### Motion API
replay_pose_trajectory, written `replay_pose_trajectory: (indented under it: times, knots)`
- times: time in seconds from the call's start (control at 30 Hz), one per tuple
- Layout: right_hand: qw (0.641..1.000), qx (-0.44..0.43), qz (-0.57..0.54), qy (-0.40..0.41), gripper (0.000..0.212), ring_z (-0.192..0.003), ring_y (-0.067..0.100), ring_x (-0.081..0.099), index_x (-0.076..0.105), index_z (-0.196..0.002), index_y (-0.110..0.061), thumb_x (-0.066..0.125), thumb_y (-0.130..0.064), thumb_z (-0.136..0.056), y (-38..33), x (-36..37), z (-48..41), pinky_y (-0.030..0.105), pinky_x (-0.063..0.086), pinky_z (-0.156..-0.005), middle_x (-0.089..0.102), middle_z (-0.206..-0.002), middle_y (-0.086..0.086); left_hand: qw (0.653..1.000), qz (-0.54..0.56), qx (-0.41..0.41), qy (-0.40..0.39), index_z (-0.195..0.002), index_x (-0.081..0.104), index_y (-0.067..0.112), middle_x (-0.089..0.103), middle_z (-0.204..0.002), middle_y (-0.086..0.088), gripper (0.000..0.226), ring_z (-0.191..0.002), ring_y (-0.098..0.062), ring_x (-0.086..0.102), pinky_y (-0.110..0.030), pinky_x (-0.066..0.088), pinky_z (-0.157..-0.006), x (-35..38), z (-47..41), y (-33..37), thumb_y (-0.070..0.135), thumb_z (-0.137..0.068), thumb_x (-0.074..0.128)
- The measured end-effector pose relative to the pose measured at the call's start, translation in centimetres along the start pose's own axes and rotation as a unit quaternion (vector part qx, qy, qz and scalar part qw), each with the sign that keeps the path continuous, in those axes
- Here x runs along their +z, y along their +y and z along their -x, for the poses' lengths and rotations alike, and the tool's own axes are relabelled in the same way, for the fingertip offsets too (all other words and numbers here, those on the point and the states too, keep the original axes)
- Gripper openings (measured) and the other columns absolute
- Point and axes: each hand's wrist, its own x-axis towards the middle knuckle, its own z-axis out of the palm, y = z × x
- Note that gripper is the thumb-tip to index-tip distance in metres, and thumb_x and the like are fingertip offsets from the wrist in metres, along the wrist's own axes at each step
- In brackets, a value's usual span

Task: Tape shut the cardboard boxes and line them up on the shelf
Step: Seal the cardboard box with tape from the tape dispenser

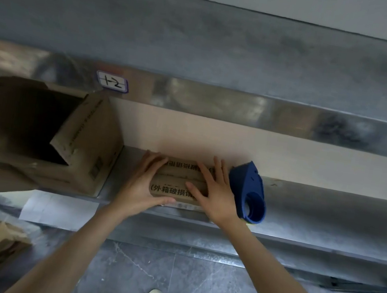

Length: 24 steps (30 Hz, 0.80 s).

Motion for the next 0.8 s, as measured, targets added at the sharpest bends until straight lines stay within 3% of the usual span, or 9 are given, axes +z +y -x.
replay_pose_trajectory:
  times: [0.1,0.2,0.3,0.37,0.47,0.6,0.7,0.8]
  knots:
    - [0.999,-0.019,-0.017,0.024,0.07,-0.148,0.012,-0.016,0.03,-0.149,-0.04,0.042,-0.072,-0.087,0.1,0.2,0.1,0.034,0.034,-0.106,-0.011,-0.163,-0.009,0.997,-0.057,0.049,-0.003,-0.154,0.03,0.027,0.009,-0.162,0.015,0.104,-0.151,-0.011,-0.009,-0.045,0.015,-0.121,0.2,0.0,-0.1,0.073,-0.068,0.067]
    - [0.994,-0.007,-0.103,0.033,0.072,-0.149,0.01,-0.012,0.031,-0.148,-0.041,0.053,-0.068,-0.085,0.1,0.2,0.0,0.033,0.018,-0.113,-0.008,-0.163,-0.013,0.994,-0.084,0.066,-0.031,-0.154,0.03,0.029,0.013,-0.163,0.012,0.101,-0.151,-0.011,-0.008,-0.047,0.017,-0.121,0.1,-0.3,-0.3,0.079,-0.07,0.055]
    - [0.969,0.04,-0.241,0.038,0.076,-0.14,-0.009,0.0,0.024,-0.149,-0.047,0.058,-0.064,-0.083,0.4,0.0,0.2,0.025,0.02,-0.111,-0.002,-0.161,-0.018,0.996,-0.05,0.059,-0.046,-0.155,0.026,0.033,0.008,-0.163,0.016,0.1,-0.15,-0.006,-0.012,-0.043,0.012,-0.12,0.0,-0.2,-0.6,0.078,-0.07,0.056]
    - [0.964,0.061,-0.258,0.036,0.074,-0.14,-0.005,0.009,0.024,-0.15,-0.043,0.059,-0.058,-0.087,0.3,0.0,0.1,0.025,0.023,-0.112,0.004,-0.161,-0.015,0.995,-0.053,0.063,-0.049,-0.155,0.023,0.035,0.006,-0.164,0.015,0.099,-0.15,-0.007,-0.014,-0.043,0.009,-0.12,0.0,-0.1,-0.7,0.076,-0.071,0.056]
    - [0.985,0.067,-0.159,0.016,0.066,-0.148,0.014,0.006,0.031,-0.15,-0.031,0.052,-0.055,-0.093,0.3,0.0,-0.1,0.03,0.018,-0.118,0.001,-0.162,-0.01,0.984,-0.141,0.087,-0.063,-0.156,0.012,0.036,-0.003,-0.165,0.012,0.098,-0.15,-0.015,-0.019,-0.05,0.002,-0.12,-0.2,-0.2,-0.7,0.077,-0.077,0.051]
    - [0.993,-0.055,0.102,0.032,0.065,-0.149,0.02,-0.017,0.023,-0.152,-0.035,0.019,-0.068,-0.096,0.4,-0.2,0.3,0.049,-0.007,-0.12,-0.007,-0.164,-0.009,0.954,-0.251,0.159,-0.041,-0.158,0.008,0.032,-0.002,-0.166,0.006,0.089,-0.152,-0.024,-0.011,-0.054,0.002,-0.12,-0.6,0.2,-0.8,0.072,-0.087,0.041]
    - [0.979,-0.136,0.147,-0.023,0.057,-0.15,0.015,-0.009,0.01,-0.152,-0.046,0.01,-0.065,-0.098,1.0,-0.4,0.4,0.05,-0.002,-0.121,0.004,-0.163,-0.011,0.948,-0.255,0.181,-0.062,-0.157,0.013,0.029,0.006,-0.165,0.004,0.08,-0.153,-0.022,-0.002,-0.05,0.01,-0.123,-0.5,0.4,-1.1,0.065,-0.091,0.041]
    - [0.969,-0.161,0.177,-0.061,0.053,-0.149,0.011,-0.006,0.005,-0.15,-0.051,0.005,-0.063,-0.099,1.4,-0.7,-0.2,0.045,-0.001,-0.122,0.005,-0.163,-0.011,0.951,-0.243,0.177,-0.076,-0.157,0.019,0.027,0.01,-0.165,0.004,0.078,-0.153,-0.022,0.005,-0.049,0.012,-0.123,-0.7,0.1,-1.2,0.064,-0.091,0.041]
